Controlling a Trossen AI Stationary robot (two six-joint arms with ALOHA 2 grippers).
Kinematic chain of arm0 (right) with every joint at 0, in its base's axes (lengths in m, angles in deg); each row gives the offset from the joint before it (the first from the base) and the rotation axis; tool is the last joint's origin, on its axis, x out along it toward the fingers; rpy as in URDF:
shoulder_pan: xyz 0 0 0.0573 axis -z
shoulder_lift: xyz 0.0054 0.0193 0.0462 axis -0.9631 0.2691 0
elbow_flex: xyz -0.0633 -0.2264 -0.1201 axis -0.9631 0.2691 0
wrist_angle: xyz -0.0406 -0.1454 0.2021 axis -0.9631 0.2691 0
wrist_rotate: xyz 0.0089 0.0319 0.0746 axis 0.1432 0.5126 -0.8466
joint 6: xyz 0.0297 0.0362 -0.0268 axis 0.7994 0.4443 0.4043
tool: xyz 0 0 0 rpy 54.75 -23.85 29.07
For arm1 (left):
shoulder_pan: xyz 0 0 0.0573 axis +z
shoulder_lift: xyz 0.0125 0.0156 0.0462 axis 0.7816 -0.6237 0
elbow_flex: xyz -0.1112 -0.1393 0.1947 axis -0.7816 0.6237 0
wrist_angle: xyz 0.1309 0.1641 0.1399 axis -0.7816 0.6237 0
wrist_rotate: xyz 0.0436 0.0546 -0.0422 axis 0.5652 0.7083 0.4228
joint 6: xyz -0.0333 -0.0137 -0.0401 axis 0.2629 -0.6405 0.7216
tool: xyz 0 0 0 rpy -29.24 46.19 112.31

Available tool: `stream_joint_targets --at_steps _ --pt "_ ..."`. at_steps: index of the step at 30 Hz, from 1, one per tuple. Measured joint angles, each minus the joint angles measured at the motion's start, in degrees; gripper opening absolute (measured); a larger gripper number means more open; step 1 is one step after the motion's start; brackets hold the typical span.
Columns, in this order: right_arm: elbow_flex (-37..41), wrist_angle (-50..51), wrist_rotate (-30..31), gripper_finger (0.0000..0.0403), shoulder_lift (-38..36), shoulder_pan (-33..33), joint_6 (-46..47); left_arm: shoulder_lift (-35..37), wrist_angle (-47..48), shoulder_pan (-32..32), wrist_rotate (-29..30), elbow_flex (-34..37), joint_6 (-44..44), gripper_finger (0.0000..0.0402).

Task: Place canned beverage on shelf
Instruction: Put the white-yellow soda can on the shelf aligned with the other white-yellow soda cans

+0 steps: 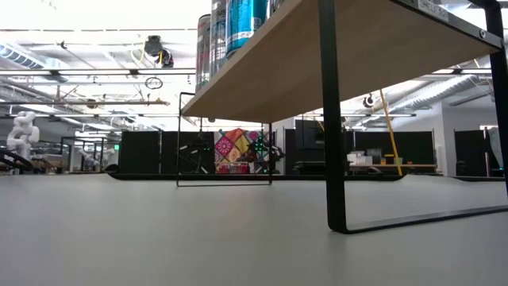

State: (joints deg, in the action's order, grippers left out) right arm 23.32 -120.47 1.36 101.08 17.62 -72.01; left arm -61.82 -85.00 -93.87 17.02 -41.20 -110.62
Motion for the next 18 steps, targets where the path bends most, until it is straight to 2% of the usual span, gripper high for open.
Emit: stream_joint_targets --at_steps 6,12,16,18 --pt "0.0 6.07 -0.13 0.0199 -2.01 -0.18 -0.25 -0.05 1.06 0.07 -4.3 0.0 11.75 0.0378" --pt "0.0 10.07 -0.25 0.0199 -3.45 -0.59 -2.13 -0.07 3.74 0.04 -3.31 0.02 26.27 0.0378" --pt "0.0 12.17 -0.7 0.0199 -3.86 -1.46 -4.5 -0.09 3.54 0.04 -5.65 0.02 29.18 0.0378" --pt "0.0 13.52 -2.99 0.0199 -3.77 -1.88 -5.43 -0.09 3.46 0.37 -6.73 0.02 30.17 0.0378"
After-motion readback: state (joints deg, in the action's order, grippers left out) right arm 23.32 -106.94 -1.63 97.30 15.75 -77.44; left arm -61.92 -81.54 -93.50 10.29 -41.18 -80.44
